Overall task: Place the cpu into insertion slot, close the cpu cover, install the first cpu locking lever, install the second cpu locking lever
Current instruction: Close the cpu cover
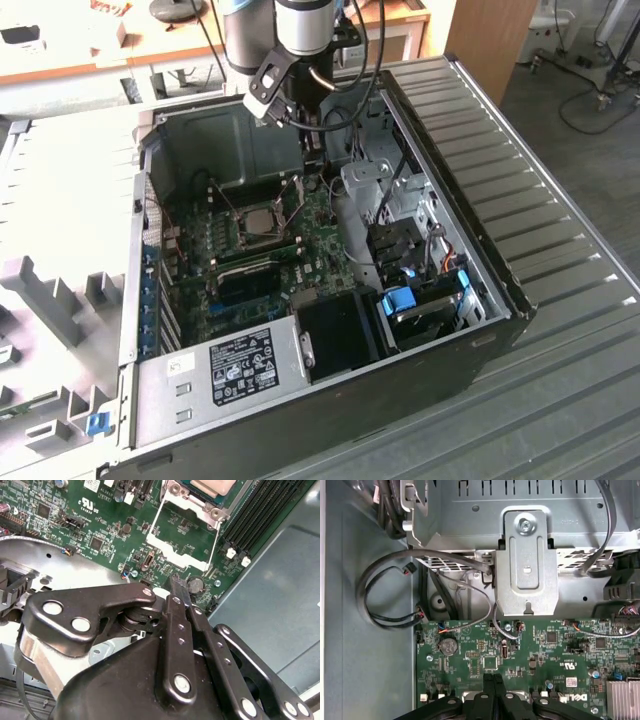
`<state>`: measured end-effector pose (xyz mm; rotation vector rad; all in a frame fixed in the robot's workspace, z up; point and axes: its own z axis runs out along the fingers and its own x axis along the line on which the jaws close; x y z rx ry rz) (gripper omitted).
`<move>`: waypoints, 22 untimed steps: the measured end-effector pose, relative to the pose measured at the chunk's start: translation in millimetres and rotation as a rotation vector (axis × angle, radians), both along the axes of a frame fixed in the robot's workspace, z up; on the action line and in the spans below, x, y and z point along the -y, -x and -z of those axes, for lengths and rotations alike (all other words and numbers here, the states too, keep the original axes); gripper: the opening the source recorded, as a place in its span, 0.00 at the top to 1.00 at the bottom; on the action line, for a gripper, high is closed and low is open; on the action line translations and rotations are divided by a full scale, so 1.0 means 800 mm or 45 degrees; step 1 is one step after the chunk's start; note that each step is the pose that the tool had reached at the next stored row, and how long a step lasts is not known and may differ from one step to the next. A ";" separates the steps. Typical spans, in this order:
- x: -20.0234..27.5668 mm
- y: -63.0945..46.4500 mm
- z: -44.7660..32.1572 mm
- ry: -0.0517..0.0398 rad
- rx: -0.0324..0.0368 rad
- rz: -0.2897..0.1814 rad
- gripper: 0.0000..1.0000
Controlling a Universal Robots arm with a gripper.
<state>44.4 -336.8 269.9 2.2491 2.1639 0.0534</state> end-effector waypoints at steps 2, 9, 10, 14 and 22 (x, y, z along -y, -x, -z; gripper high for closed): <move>0.0000 0.000 0.0001 0.000 0.0001 0.000 0.89; 0.0000 -0.004 0.0006 0.000 -0.0019 0.000 0.89; 0.0000 -0.005 0.0013 0.000 -0.0019 0.000 0.89; 0.0000 -0.006 0.0064 0.000 -0.0020 0.000 0.89; 0.0000 -0.007 0.0211 0.000 -0.0020 0.000 0.89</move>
